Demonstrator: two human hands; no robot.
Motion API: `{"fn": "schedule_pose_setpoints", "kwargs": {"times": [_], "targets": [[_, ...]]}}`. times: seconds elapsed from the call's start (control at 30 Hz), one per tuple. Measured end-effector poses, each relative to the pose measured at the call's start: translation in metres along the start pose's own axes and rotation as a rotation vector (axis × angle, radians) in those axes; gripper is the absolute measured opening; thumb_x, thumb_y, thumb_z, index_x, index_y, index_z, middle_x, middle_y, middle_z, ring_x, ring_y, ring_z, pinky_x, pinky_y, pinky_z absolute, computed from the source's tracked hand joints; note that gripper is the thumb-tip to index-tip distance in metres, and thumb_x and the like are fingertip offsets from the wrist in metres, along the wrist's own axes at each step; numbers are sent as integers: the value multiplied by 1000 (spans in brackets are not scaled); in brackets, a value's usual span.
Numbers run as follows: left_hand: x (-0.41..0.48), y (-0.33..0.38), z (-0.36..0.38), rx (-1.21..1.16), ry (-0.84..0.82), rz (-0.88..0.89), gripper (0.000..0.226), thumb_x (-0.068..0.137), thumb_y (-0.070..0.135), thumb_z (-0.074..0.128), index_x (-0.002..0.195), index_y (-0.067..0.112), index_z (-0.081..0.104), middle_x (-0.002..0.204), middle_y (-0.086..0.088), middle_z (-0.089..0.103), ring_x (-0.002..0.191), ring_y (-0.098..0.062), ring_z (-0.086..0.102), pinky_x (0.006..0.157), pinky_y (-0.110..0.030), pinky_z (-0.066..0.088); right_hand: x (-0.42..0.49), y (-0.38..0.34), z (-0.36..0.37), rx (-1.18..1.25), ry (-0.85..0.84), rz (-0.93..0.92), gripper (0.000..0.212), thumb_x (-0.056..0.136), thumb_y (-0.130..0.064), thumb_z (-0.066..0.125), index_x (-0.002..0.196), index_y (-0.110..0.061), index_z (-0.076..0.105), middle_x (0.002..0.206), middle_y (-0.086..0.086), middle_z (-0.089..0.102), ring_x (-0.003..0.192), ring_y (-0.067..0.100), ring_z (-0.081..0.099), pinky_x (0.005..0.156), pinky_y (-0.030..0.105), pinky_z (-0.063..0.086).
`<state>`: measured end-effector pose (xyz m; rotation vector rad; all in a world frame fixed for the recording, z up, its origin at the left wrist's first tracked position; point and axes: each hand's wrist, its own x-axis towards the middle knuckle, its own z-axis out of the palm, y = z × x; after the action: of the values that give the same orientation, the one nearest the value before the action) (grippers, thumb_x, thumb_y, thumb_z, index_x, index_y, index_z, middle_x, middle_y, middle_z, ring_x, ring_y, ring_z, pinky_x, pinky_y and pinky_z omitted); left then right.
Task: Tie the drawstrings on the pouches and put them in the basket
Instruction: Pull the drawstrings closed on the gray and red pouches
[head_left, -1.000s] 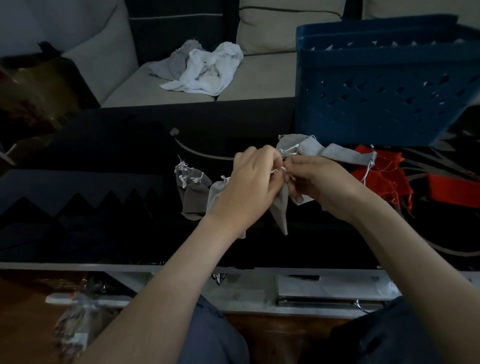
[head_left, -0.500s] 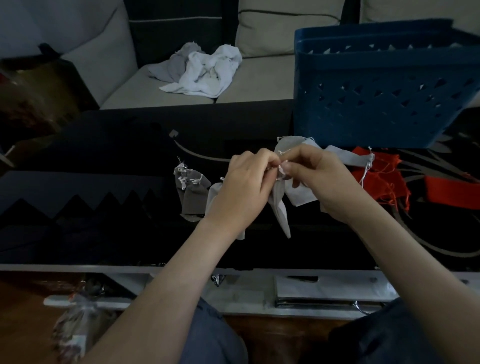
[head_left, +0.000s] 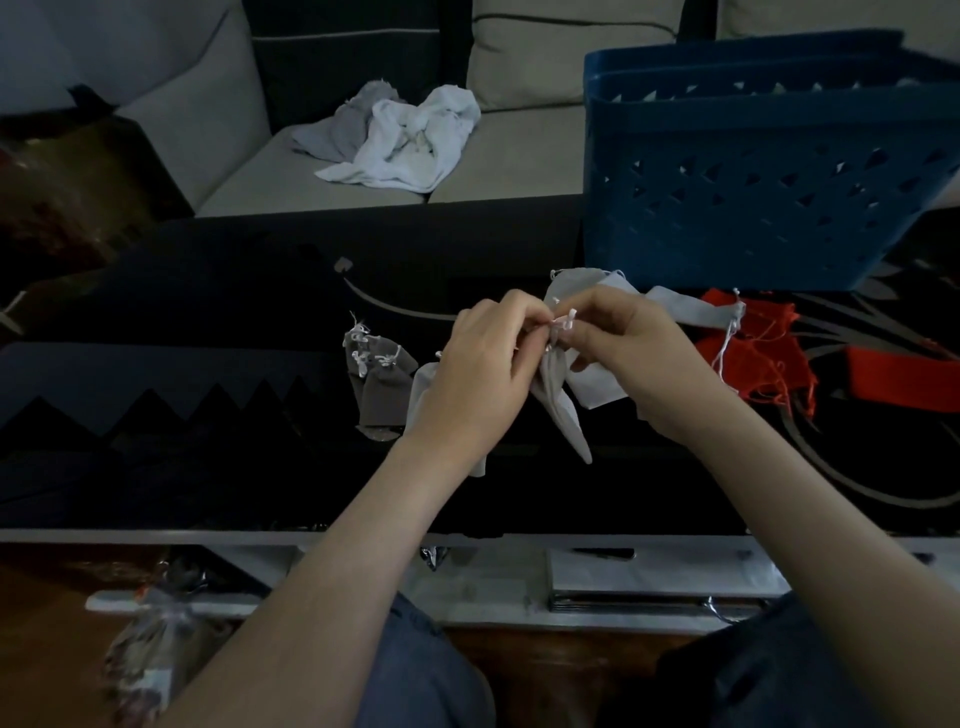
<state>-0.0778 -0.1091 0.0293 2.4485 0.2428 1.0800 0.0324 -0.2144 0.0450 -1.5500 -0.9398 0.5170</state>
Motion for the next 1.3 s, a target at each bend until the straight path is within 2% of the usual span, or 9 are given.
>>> {"fn": "schedule_pose_setpoints", "kwargs": {"times": [0.17, 0.3, 0.43, 0.53, 0.67, 0.87, 1.0, 1.17, 1.3], "targets": [[-1, -3, 2, 11, -2, -20, 12, 93, 16, 57, 103, 12, 64, 92, -1, 64, 88, -18, 56, 74, -24, 45, -1, -3, 0, 14, 64, -44, 11, 87, -3, 62, 84, -14, 61, 84, 4, 65, 67, -1, 56, 60, 10, 44], [-2, -1, 2, -8, 7, -36, 11, 94, 15, 58, 103, 13, 63, 91, 4, 60, 88, -17, 56, 73, -29, 49, -1, -3, -1, -6, 29, -85, 15, 88, -4, 61, 92, -19, 60, 85, 1, 66, 76, 3, 62, 67, 14, 47], [-1, 3, 3, -119, 10, -114, 11, 94, 16, 55, 104, 13, 60, 94, 1, 64, 89, -16, 61, 76, -35, 53, -1, 3, 2, -203, 37, -199, 19, 89, -4, 59, 96, -21, 60, 87, -10, 64, 82, -4, 60, 70, 11, 46], [1, 8, 4, -207, -11, -220, 6, 95, 14, 56, 101, 16, 57, 92, 6, 65, 87, -4, 63, 75, -21, 53, -2, 9, 3, -395, 98, -280, 16, 90, -4, 58, 93, -19, 63, 80, -17, 61, 78, -9, 58, 71, 8, 44], [3, 8, 4, -227, -30, -299, 7, 95, 15, 56, 93, 19, 51, 78, 12, 63, 76, 4, 61, 64, -11, 46, -2, 14, 4, -536, 155, -406, 9, 90, -3, 57, 90, -4, 66, 76, 2, 64, 75, 3, 56, 67, 4, 40], [1, 7, 3, -121, -16, -310, 14, 96, 22, 54, 84, 16, 55, 66, 4, 63, 57, -6, 57, 52, -23, 43, 0, 17, 9, -561, 168, -342, 10, 91, -6, 56, 87, -1, 64, 73, 11, 64, 67, 11, 54, 62, 19, 39], [2, 8, 3, -49, 20, -310, 18, 97, 23, 51, 80, 19, 47, 64, 1, 59, 59, -15, 57, 53, -37, 45, 0, 17, 9, -553, 157, -275, 12, 93, -8, 54, 86, -4, 62, 64, -5, 56, 61, 3, 53, 60, 14, 39], [7, 0, -2, 27, 84, -351, 16, 95, 9, 50, 81, 14, 55, 94, 4, 60, 92, -14, 48, 75, -8, 33, 2, 13, 4, -488, 151, -120, 24, 94, -13, 52, 72, -18, 58, 64, -3, 61, 65, 14, 59, 64, 24, 44], [5, 0, -6, -32, 42, -386, 22, 94, 6, 50, 75, 18, 52, 94, 3, 63, 94, -15, 53, 79, -17, 40, 0, 12, 4, -375, 133, -4, 27, 94, -12, 52, 68, -15, 59, 63, 3, 65, 57, 10, 60, 50, 14, 44]]}}
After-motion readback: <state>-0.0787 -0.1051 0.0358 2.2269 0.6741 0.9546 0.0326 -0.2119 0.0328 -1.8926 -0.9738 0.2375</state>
